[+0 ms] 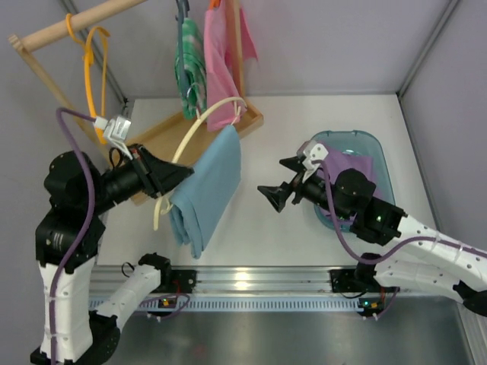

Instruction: Remove the trousers from the hanger

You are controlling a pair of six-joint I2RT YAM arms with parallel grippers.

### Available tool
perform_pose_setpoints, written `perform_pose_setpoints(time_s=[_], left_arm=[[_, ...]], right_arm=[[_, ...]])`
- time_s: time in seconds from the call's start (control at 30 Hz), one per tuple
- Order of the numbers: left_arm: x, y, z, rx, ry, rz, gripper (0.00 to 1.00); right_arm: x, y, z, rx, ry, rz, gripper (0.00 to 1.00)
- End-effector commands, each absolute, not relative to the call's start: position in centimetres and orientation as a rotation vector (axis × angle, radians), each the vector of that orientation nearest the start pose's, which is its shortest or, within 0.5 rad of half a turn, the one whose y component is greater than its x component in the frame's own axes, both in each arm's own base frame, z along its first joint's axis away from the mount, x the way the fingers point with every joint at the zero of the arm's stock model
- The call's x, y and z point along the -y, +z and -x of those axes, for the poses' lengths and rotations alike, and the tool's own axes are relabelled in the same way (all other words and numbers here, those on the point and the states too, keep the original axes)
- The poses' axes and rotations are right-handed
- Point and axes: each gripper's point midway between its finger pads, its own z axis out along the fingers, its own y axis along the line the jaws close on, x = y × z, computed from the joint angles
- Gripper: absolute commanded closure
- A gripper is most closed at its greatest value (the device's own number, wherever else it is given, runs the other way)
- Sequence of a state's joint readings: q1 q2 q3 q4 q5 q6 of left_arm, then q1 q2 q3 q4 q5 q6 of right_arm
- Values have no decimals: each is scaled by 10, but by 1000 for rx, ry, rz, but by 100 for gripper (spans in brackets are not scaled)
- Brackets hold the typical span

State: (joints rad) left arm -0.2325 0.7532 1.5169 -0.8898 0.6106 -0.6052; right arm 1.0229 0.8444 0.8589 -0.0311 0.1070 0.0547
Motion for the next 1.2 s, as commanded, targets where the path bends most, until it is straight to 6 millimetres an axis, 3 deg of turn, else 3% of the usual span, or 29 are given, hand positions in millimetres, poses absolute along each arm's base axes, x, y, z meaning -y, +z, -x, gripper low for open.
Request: perform_pose_setpoints(time_s=[0.0,0.07,0.13,0.17,0.23,0.27,0.3,0.37,0.4,0.47,0.5,0.63,0.67,0.73,0.77,0.83,0.87,0.9,0.97,1.17], left_arm=[[152,535,-130,-1401,-1065,-291,100],[154,543,-143,-1354,-1074,-276,100],[156,538,-158,-1369,-1076,-252,100],[159,533,-171,-1389,-1078,-240,100],[162,529,-186,-1387,-1090,-222,100],[164,527,-191,-1392,-1097,-216,100],[167,524,-203,-1407,-1102,-206,100],[170,524,-211,-1411,-1106,-199,100],[172,525,-218,-1411,-1107,-194,100],[179,526,-222,-1410,-1106,-197,100],[183,526,-229,-1417,-1103,-197,100],[215,518,-240,-1444,-1098,-245,100],[229,517,-234,-1452,-1128,-279,100],[237,514,-239,-1468,-1137,-293,100],[235,515,-239,-1463,-1128,-286,100],[229,515,-242,-1456,-1094,-265,100],[226,518,-239,-1442,-1082,-264,100],[225,517,-238,-1443,-1079,-263,100],[223,517,-236,-1438,-1076,-264,100],[226,513,-243,-1452,-1065,-262,100]], right_arm=[[-288,386,-174,-1289,769,689,1],[-296,399,-162,-1264,800,686,1],[-298,398,-167,-1297,726,658,1],[-303,404,-158,-1292,725,660,1],[-304,400,-169,-1330,593,594,1],[-310,403,-158,-1326,594,591,1],[-313,396,-163,-1348,511,571,1],[-325,404,-149,-1334,521,538,1],[-331,394,-151,-1360,452,531,0],[-340,399,-147,-1370,441,500,1],[-346,390,-150,-1396,402,489,1],[-359,391,-151,-1393,390,481,1],[-360,395,-152,-1395,384,476,1],[-366,389,-158,-1414,348,476,1],[-366,392,-165,-1419,332,457,1],[-373,378,-174,-1449,305,472,1],[-371,379,-189,-1465,295,451,1],[-379,367,-192,-1493,323,476,1],[-377,357,-209,-1513,308,456,1],[-381,339,-213,-1545,278,462,3]])
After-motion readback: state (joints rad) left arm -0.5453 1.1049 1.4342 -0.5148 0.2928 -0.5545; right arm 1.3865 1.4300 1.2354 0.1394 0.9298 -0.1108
